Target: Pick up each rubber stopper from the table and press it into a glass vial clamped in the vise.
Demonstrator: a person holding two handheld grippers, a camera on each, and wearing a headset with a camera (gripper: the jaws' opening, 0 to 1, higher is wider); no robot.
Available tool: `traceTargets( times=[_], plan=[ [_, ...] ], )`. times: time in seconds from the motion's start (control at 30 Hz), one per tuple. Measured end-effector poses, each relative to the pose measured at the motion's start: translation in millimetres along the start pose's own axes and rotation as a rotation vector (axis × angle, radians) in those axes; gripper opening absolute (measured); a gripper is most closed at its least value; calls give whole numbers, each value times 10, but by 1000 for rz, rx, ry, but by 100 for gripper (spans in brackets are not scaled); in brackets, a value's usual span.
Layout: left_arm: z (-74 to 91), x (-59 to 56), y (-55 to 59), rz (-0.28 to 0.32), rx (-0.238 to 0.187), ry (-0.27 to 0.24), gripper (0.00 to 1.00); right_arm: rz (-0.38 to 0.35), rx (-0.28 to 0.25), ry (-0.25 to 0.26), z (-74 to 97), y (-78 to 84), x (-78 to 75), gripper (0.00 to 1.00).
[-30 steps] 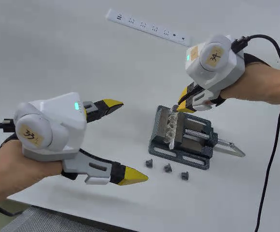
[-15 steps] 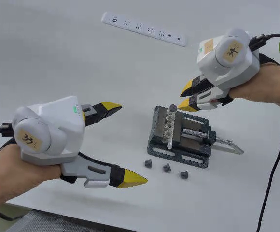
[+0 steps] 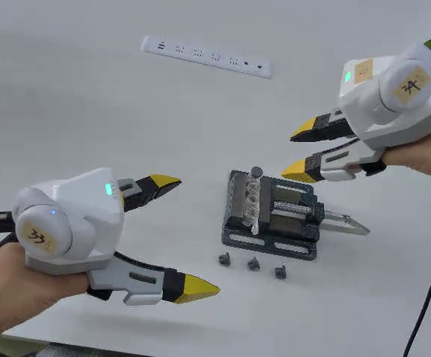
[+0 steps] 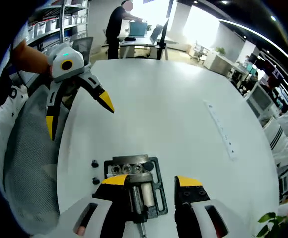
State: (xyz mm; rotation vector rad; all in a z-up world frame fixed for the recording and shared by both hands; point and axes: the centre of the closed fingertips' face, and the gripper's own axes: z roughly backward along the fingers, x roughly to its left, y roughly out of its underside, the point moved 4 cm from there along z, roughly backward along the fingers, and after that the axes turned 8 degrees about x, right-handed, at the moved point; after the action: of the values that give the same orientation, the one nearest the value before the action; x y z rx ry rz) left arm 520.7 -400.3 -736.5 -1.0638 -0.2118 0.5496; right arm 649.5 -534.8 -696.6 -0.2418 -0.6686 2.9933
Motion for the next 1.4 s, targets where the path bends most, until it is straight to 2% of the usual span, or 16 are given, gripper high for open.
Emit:
traceTargets(
  times=[0.3, 0.67, 0.9, 1.1, 1.23, 1.4],
  plan=[
    [-37, -6, 37, -18, 36, 14, 84, -69, -71, 37, 241, 196, 140, 40],
    [-66, 42, 140, -36, 87, 21, 72, -169, -142, 48, 417, 517, 455, 45],
    [-125, 35, 170, -50, 123, 29, 65, -247, -192, 42, 453, 791, 659, 51],
    [-178, 19, 188, -53, 147, 38, 56, -315, -251, 47, 480, 940, 815, 57],
    [-238, 14, 234, -57, 168, 48, 52, -365, -302, 59, 499, 978, 900, 59],
    [-318, -27, 211, -70, 192, 65, 46, -402, -360, 60, 506, 1054, 1033, 64]
  ],
)
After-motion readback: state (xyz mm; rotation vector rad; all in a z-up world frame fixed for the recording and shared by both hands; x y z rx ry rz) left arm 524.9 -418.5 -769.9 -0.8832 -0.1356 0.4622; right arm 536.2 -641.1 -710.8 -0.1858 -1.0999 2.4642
